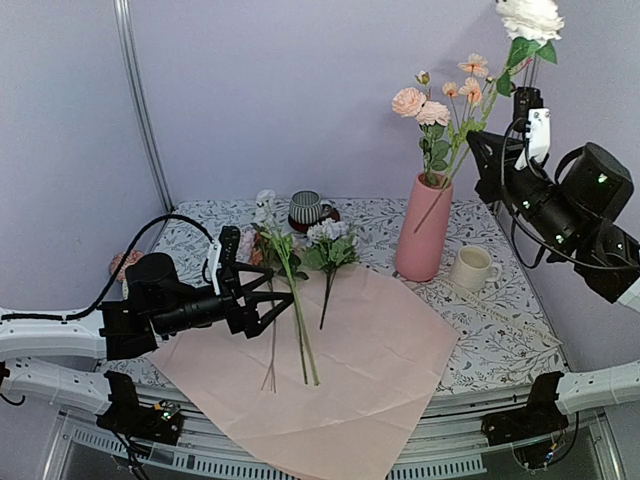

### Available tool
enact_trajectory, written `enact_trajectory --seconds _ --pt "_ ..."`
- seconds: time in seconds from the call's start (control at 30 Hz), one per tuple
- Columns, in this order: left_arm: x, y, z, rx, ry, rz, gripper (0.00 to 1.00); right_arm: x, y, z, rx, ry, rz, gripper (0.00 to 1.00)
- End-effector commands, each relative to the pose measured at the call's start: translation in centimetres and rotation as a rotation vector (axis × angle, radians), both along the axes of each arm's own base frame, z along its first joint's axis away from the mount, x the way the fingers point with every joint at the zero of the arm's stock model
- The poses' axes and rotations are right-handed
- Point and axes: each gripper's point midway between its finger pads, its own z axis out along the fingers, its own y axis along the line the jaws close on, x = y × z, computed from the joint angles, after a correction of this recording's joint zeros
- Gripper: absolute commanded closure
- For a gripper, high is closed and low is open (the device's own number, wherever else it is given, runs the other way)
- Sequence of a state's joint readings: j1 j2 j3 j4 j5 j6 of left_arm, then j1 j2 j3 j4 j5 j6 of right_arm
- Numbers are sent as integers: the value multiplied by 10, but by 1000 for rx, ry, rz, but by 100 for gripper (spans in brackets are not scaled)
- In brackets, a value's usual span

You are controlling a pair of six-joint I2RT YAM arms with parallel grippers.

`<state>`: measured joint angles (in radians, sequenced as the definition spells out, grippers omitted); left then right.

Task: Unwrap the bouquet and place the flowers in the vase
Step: Place the fake flower in the vase.

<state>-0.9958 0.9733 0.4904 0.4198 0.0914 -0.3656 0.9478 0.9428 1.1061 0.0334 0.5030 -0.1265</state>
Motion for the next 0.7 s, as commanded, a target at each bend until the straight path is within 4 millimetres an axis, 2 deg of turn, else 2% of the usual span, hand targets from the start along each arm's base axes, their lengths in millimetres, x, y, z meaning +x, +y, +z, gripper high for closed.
enact_trajectory --seconds 0.0,0.13,0.23,0.3,0.43,0.67 --pt "-1 1 -6 27 -9 3 2 -4 -40 40 26 -95 -157 97" --pt "0 0 -4 29 -13 1 2 -9 -50 61 32 -147 -190 97" --pt "-1 -1 -4 30 -15 -3 3 -7 -51 67 18 -170 -212 97" --pt "0 -2 -4 33 -15 -3 3 -11 -56 83 40 -199 -224 97" --pt "0 -2 -3 33 -18 -6 3 -13 -59 99 49 -246 -243 97" --pt "-1 -3 -1 27 -21 -13 4 -8 -52 118 28 -301 -272 97"
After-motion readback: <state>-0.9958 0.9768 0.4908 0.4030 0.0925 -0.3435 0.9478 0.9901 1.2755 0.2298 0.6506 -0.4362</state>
